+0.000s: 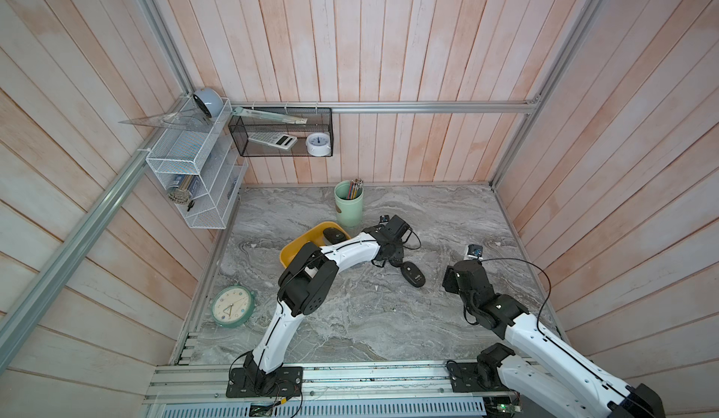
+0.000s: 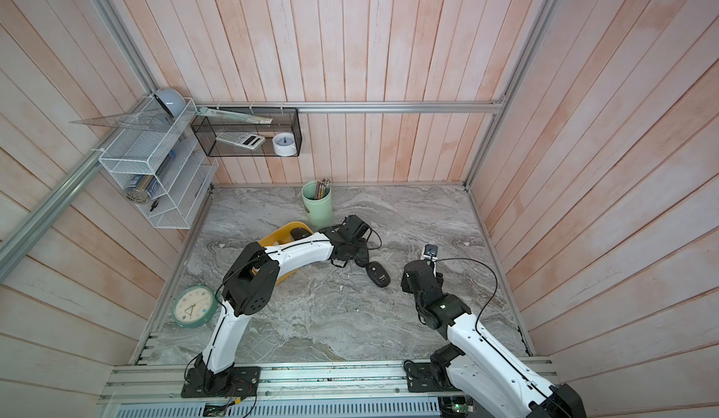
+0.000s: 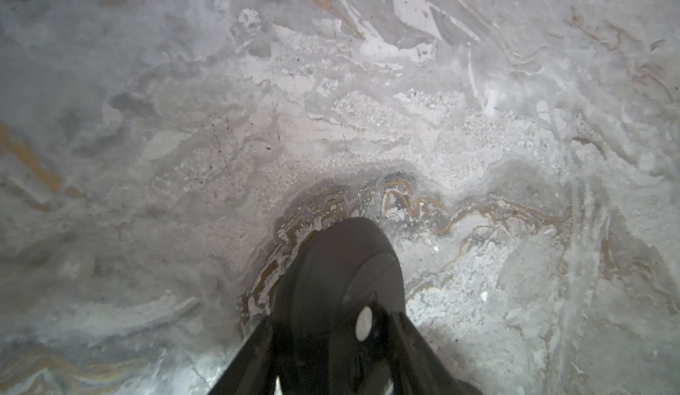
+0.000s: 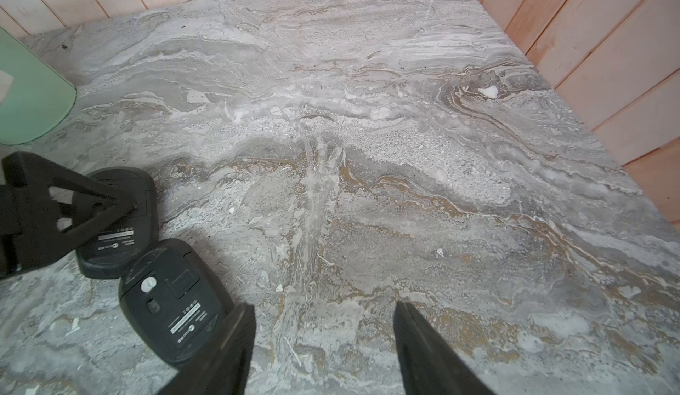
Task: Put the mouse in the storage box
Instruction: Pick up the mouse from the center of the board, then place the mouse in the storage box.
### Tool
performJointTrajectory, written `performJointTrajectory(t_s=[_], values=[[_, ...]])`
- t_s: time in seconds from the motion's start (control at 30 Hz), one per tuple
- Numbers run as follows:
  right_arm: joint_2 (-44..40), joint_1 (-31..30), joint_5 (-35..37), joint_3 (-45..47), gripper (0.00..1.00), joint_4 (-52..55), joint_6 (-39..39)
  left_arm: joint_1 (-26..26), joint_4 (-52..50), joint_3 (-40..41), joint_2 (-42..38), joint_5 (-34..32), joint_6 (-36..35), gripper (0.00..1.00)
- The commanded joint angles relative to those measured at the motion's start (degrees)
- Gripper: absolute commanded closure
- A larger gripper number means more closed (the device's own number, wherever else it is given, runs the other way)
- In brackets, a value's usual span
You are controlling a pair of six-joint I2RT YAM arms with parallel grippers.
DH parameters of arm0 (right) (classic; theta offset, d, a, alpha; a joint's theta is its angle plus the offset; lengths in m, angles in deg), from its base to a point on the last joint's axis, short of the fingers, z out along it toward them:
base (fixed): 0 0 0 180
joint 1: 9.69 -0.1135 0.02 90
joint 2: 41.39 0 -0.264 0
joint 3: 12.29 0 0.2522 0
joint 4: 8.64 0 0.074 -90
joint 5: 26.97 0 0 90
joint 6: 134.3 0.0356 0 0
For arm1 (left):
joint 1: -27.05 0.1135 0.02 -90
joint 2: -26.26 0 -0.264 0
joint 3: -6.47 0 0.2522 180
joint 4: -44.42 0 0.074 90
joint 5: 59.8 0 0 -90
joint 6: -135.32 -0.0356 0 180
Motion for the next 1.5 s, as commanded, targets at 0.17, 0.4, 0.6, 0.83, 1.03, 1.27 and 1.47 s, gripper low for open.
performJointTrajectory(t_s=[0.17,0.4,0.6,0.83,1.03,1.27,1.47], values=[[-0.2,0.3,0.2,1.0,0.35,-0.8,0.8,0.4,0.1,2.1,3.7,2.9,1.2,0.43],[-0.2,0.3,0.2,1.0,0.35,-0.9,0.8,0.9,1.3,3.0,4.0,3.9,2.3,0.43],[-0.2,0.3,0.3,1.0,0.35,-0.9,0.7,1.2,2.6,4.5,2.3,2.8,3.1,0.59],[-0.3,0.3,0.3,1.1,0.35,-0.9,0.8,1.2,-0.6,4.9,-3.6,-2.0,0.8,0.75],[0.0,0.3,0.2,0.9,0.35,-0.9,0.8,1.2,-3.8,8.2,-15.4,-7.0,-2.5,0.79],[1.6,0.3,-1.0,0.1,0.35,-0.7,0.8,2.5,-11.1,16.2,-30.8,-15.2,-6.1,0.81],[3.9,0.3,-3.8,-0.7,0.35,-1.0,1.6,9.0,-18.2,27.5,-43.4,-21.1,-5.4,0.82]])
